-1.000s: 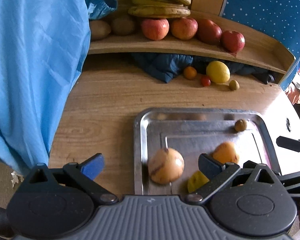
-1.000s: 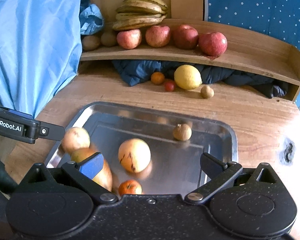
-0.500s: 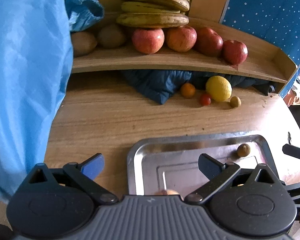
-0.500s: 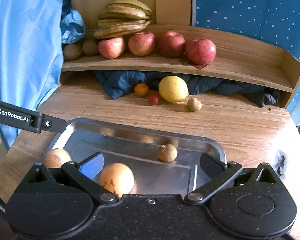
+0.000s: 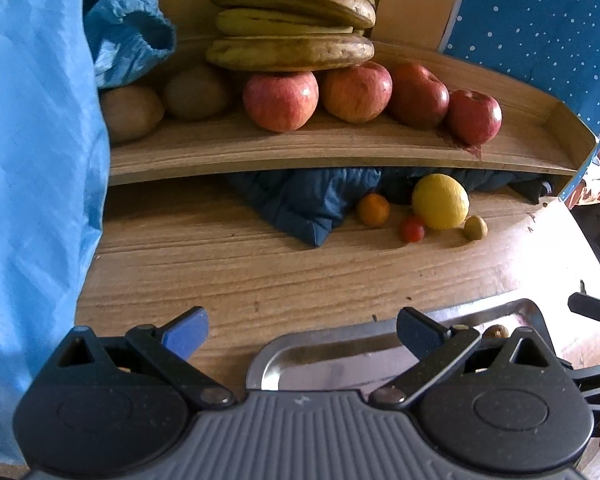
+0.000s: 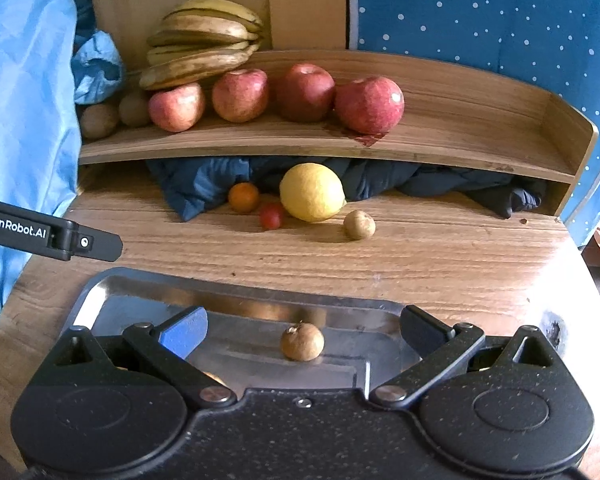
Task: Organize fruits
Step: 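Move the left tool to the cherry tomato under the shelf while the right tool reaches the small brown fruit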
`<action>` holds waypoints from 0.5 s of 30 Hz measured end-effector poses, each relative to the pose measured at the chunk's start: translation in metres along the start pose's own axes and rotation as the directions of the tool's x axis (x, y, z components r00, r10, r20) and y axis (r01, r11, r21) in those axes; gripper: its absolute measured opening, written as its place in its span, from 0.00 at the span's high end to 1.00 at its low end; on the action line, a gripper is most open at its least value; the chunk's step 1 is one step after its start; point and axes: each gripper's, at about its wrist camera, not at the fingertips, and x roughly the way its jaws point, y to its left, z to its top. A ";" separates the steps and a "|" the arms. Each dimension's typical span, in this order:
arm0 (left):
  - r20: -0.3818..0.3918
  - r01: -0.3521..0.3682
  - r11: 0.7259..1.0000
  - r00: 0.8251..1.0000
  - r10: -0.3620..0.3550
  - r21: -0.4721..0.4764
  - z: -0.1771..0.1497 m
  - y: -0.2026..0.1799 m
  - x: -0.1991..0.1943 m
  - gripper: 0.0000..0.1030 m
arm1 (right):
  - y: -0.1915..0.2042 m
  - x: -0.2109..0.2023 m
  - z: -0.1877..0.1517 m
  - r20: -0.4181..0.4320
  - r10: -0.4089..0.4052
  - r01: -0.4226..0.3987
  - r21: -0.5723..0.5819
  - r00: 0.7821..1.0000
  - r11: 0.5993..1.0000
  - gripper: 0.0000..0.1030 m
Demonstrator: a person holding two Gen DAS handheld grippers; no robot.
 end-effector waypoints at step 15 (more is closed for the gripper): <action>-0.043 0.046 0.998 0.998 -0.044 0.048 0.025 -0.018 0.039 0.01 | -0.018 0.030 0.015 -0.037 -0.056 0.056 0.011 0.998 0.998 0.01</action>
